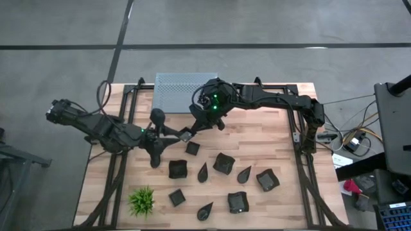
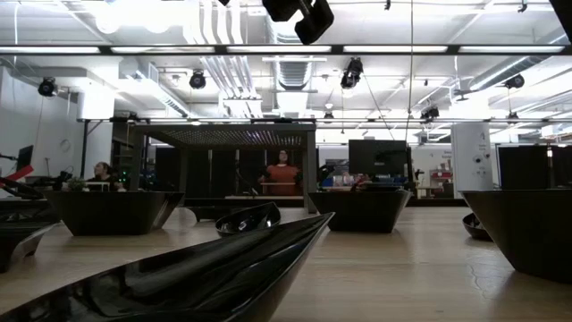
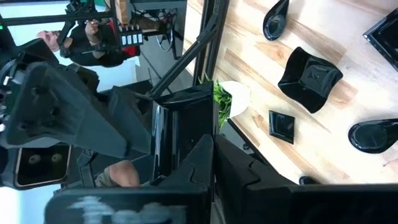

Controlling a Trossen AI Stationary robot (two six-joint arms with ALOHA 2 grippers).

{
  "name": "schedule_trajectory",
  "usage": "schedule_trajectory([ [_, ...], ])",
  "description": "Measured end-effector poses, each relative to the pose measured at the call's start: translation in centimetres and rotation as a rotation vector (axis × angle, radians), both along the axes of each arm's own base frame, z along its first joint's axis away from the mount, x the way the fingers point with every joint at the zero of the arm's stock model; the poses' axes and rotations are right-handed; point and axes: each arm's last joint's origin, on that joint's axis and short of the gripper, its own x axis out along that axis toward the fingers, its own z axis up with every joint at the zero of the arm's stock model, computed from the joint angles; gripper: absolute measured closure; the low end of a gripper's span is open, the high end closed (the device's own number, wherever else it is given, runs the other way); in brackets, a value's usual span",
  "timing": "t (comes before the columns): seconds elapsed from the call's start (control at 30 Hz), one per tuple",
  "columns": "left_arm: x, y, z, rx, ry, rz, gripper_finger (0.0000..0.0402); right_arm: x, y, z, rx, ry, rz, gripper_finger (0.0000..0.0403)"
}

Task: Pick & Place Mini shaped plates
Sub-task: Stack the square plate on top of the other square plates on the shelf

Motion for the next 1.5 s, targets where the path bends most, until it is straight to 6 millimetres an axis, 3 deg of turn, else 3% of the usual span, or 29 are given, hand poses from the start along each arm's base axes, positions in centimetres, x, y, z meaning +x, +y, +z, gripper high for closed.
schedule_trajectory([
  [0.3,-0.6,0.3,0.4,-0.011,-0.023,0.003,0.0231,0.0,-0.2,0.0,-0.019,0.003,-0.031,0.0395],
  [0.63,-1.9,0.8,1.2,-0.188,-0.090,0.076,0.0227,0.1,-1.2,-0.1,-0.188,0.011,-0.230,0.0395],
  [0.9,-4.2,1.7,2.3,-0.359,-0.172,0.106,0.0227,-0.2,-2.3,-0.2,-0.318,0.036,-0.342,0.0395],
  [1.13,-6.4,2.6,3.3,-0.436,-0.242,0.098,0.0227,-1.1,-3.0,-0.2,-0.419,0.097,-0.418,0.0395],
  [1.5,-8.1,3.2,3.8,-0.495,-0.290,0.086,0.0227,-4.6,-5.4,-0.5,-0.473,0.168,-0.593,0.0395],
])
